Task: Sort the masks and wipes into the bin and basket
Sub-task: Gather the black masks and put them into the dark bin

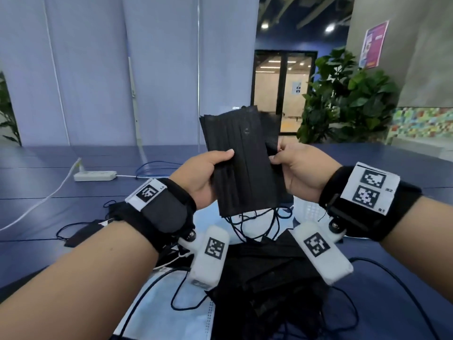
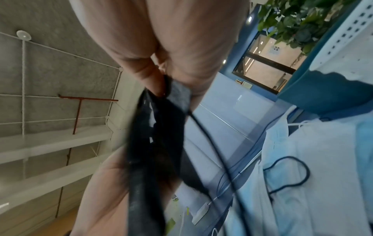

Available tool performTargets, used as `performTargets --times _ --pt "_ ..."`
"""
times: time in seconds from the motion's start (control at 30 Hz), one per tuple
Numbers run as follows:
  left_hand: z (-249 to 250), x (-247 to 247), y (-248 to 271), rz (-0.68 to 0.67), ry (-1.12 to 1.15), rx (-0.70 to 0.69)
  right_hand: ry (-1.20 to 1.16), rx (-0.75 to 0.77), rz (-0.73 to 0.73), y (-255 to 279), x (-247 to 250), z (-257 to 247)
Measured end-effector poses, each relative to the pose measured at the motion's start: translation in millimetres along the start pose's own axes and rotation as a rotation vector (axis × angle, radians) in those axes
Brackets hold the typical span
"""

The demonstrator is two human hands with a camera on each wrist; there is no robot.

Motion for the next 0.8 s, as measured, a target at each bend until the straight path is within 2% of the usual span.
performTargets --times 0.13,0.3,0.4,0.47,0.6,0.7,0.8 --pt "-3 -1 -4 -0.024 0.011 -0.015 -0.083 -0.004 -0.050 0 -1 7" --pt "1 4 -9 -0.059 -0.088 -0.084 0.043 -0.092 -0.091 2 -10 14" --pt "5 6 -10 -0.076 -0.267 -0.160 0.256 -0.020 0.029 -7 -4 11" --pt "6 9 -10 -0.074 -0.340 -0.188 0.315 0.044 0.106 -11 2 8" --pt "-2 14 -11 -0.090 -0.412 -0.223 0.276 -0.010 0.048 -23 -2 23" --pt "-3 12 -9 -0.166 -0.487 -0.268 0.340 -0.047 0.061 -29 -2 33" --pt "4 15 -8 -0.156 -0.568 -0.314 0.443 0.087 0.162 -19 3 13"
Point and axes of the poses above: each hand's wrist, its own y-axis away from the middle knuckle, its own x-axis out of the back of the hand, z = x × y, the point moved 7 cm from there along -y, towards the middle knuckle, and after that the axes turned 11 degrees about -x, right-handed, at the moved point
